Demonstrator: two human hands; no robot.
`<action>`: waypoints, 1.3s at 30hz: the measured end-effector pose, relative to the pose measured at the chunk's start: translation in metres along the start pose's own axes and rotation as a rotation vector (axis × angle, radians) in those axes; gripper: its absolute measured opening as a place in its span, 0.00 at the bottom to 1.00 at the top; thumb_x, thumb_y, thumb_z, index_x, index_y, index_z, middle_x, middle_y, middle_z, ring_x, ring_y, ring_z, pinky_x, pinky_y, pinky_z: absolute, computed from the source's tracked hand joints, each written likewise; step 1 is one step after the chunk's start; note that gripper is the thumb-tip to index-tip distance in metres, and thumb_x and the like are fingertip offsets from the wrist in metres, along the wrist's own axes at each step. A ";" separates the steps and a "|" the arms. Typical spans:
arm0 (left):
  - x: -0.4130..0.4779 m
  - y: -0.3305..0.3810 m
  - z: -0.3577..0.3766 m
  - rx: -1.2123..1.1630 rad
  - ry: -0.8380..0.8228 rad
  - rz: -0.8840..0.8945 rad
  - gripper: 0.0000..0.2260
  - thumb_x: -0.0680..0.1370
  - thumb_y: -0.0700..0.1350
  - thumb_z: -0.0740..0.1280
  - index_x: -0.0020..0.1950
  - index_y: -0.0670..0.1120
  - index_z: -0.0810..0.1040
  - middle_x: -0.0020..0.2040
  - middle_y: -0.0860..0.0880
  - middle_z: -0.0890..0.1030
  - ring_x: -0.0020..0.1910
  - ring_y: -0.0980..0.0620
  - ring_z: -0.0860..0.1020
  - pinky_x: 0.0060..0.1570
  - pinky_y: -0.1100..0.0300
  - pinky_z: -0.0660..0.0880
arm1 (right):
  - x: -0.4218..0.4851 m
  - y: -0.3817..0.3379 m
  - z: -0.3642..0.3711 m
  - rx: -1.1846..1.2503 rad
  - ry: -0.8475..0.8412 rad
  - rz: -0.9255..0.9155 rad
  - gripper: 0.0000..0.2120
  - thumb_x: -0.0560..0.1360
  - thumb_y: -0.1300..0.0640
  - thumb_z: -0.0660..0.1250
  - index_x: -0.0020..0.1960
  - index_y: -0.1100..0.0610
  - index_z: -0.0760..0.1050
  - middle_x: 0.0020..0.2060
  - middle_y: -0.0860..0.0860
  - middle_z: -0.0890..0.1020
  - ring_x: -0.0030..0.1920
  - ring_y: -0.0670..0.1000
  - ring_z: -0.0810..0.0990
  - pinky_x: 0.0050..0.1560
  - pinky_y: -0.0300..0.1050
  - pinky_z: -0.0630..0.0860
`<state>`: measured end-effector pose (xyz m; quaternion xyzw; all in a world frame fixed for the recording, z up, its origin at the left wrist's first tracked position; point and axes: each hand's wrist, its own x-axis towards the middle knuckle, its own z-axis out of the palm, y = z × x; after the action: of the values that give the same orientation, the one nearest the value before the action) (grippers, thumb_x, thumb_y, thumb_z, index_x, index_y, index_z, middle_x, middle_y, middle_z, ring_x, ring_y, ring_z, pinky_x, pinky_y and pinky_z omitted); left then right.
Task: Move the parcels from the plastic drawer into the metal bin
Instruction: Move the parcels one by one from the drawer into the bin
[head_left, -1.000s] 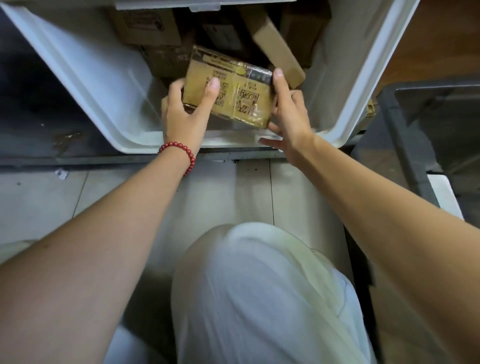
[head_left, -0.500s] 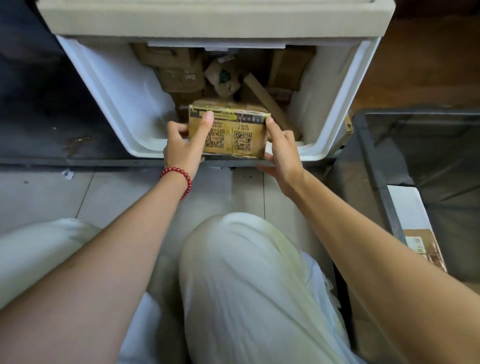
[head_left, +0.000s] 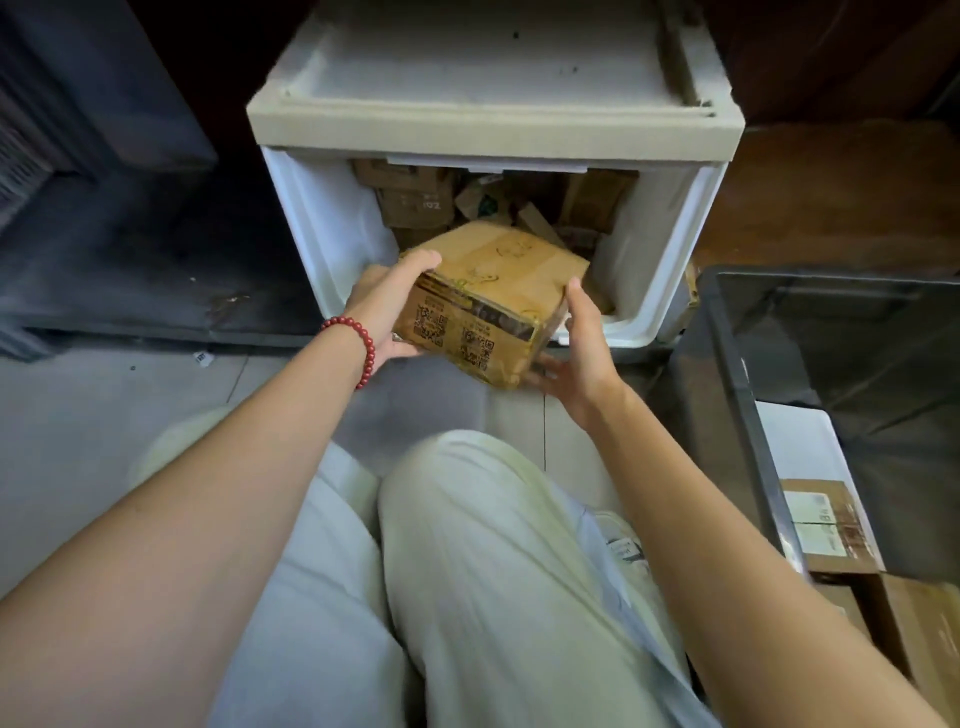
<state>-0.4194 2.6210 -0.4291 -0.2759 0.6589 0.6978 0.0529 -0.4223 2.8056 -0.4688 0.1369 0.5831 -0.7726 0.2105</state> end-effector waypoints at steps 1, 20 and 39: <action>-0.005 0.004 -0.004 0.030 -0.020 0.012 0.20 0.73 0.55 0.71 0.60 0.49 0.72 0.57 0.45 0.78 0.54 0.45 0.79 0.49 0.45 0.79 | -0.003 -0.001 -0.001 0.028 0.001 -0.010 0.31 0.76 0.32 0.56 0.75 0.42 0.56 0.65 0.50 0.74 0.52 0.54 0.80 0.40 0.48 0.81; -0.027 0.001 -0.008 0.071 -0.001 0.350 0.14 0.75 0.60 0.66 0.58 0.63 0.68 0.54 0.51 0.80 0.57 0.46 0.78 0.50 0.44 0.79 | -0.067 -0.002 -0.042 0.000 0.133 -0.228 0.24 0.77 0.37 0.58 0.71 0.40 0.62 0.60 0.47 0.76 0.57 0.53 0.81 0.41 0.48 0.82; -0.027 -0.011 -0.014 0.377 -0.170 0.194 0.26 0.64 0.74 0.65 0.54 0.60 0.75 0.57 0.54 0.78 0.58 0.54 0.76 0.50 0.54 0.77 | -0.062 -0.002 -0.050 -0.035 0.306 -0.307 0.19 0.77 0.52 0.67 0.67 0.52 0.74 0.52 0.46 0.83 0.51 0.43 0.80 0.41 0.38 0.77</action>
<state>-0.3874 2.6168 -0.4267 -0.1367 0.7941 0.5851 0.0915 -0.3709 2.8639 -0.4530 0.1586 0.6354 -0.7557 0.0015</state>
